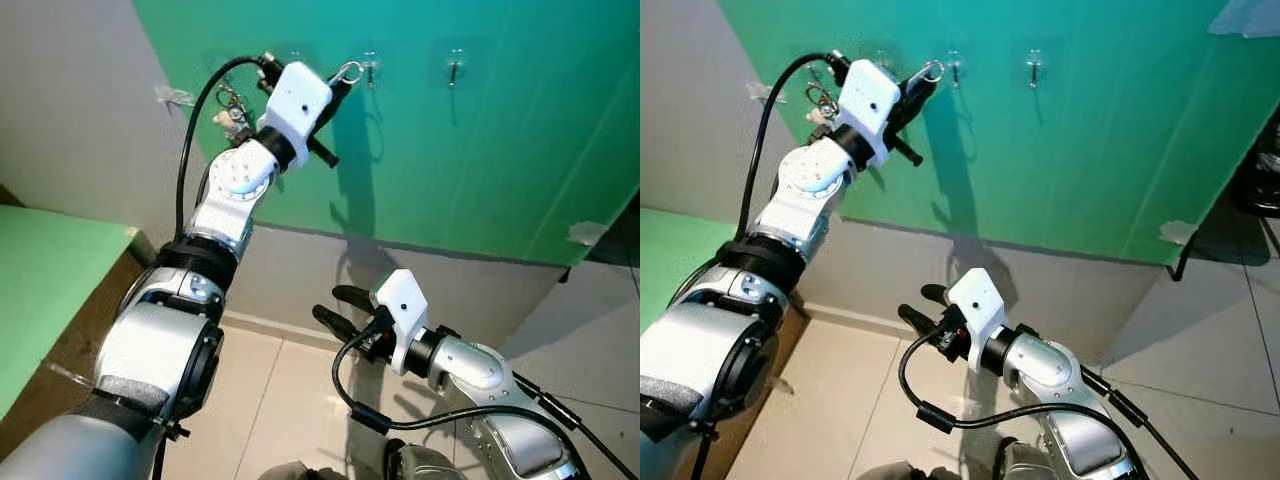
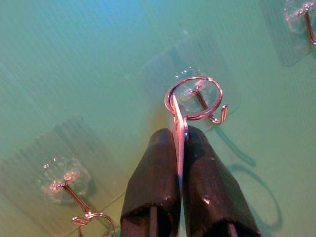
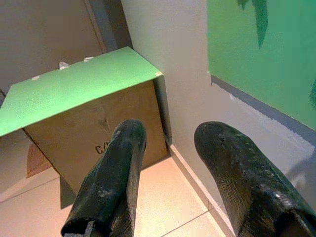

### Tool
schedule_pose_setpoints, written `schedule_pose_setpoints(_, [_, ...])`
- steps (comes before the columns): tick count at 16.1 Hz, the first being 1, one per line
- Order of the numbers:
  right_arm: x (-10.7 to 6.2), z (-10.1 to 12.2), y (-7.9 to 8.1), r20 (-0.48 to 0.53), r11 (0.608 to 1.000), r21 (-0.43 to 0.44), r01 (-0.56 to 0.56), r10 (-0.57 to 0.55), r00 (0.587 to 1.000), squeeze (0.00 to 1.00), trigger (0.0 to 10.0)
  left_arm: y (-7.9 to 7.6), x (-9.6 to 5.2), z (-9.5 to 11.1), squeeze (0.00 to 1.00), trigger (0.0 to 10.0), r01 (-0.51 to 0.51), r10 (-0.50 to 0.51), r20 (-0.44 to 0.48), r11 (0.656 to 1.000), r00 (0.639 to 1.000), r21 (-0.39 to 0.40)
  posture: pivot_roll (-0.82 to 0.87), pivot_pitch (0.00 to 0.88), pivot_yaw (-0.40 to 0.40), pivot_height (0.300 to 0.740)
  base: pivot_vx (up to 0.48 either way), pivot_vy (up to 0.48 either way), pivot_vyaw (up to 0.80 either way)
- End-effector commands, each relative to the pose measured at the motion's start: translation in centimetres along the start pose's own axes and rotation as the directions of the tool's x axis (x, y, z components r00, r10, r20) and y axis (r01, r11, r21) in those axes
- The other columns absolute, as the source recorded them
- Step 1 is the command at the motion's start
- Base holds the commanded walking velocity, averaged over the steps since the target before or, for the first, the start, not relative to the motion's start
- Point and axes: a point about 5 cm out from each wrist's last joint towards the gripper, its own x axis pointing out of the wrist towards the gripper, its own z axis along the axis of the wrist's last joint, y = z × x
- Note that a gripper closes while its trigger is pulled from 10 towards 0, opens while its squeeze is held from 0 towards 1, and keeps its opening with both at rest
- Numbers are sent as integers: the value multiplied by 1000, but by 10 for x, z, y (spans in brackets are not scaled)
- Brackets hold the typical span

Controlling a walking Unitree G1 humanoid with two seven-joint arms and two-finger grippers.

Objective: Hang keys on a hook

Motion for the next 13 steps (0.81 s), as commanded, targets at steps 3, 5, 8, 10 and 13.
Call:
schedule_pose_setpoints(3, [0, 4, 5, 14, 1000, 8, -15, 15, 1000, 0, 10000, -6, 9, 6, 0, 0, 65, -65, -11, 997, 998, 27, -246, 84, 153, 720, 0, 0, 0])
schedule_pose_setpoints(5, [0, 4, 6, 14, 1000, 9, -13, 13, 1000, 0, 10000, -11, 11, 9, 0, 0, 94, -94, 5, 995, 996, 28, -251, 86, 158, 720, 0, 0, 0])
schedule_pose_setpoints(8, [-1, 3, 7, 14, 1000, 14, -7, 7, 1000, 0, 10000, -18, 10, 8, 0, 0, 110, -111, 20, 994, 994, 25, -251, 89, 162, 720, 0, 0, 0])
schedule_pose_setpoints(10, [-1, 3, 7, 14, 1000, 14, -7, 7, 1000, 0, 10000, -18, 10, 8, 0, 0, 110, -111, 20, 994, 994, 25, -251, 89, 162, 720, 0, 0, 0])
schedule_pose_setpoints(13, [-1, 3, 7, 14, 1000, 14, -7, 7, 1000, 0, 10000, -18, 10, 8, 0, 0, 110, -111, 20, 994, 994, 25, -251, 89, 162, 720, 0, 0, 0])
